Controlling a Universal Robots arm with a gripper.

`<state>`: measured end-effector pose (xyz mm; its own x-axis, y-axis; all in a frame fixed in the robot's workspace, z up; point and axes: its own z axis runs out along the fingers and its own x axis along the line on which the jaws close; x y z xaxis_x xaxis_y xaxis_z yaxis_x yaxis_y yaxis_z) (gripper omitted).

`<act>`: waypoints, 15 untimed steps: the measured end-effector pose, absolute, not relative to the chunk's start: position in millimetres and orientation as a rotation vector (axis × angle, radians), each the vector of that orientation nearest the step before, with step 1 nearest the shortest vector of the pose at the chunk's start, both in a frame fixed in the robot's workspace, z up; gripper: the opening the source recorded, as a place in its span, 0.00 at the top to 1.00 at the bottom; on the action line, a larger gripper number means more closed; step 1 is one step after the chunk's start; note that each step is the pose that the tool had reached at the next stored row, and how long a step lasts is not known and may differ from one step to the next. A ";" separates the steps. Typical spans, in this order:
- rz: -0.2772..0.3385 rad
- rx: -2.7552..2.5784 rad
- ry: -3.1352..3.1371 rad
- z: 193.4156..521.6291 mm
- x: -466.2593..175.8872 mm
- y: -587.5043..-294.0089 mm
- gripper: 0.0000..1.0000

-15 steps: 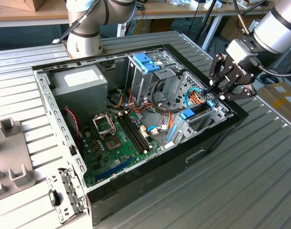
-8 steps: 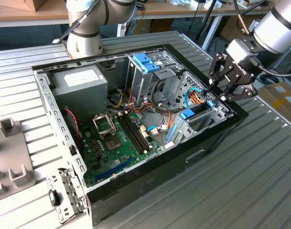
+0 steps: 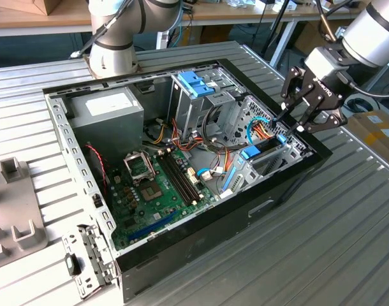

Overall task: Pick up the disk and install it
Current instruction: 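Insert the second disk wire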

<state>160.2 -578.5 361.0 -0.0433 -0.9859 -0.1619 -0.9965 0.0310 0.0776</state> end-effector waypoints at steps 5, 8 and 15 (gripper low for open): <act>0.260 -2.128 2.209 361.9 159.8 -578.5 0.58; 0.260 -2.128 2.209 361.9 159.4 -578.4 0.58; 0.260 -2.128 2.209 361.8 158.5 -574.6 0.58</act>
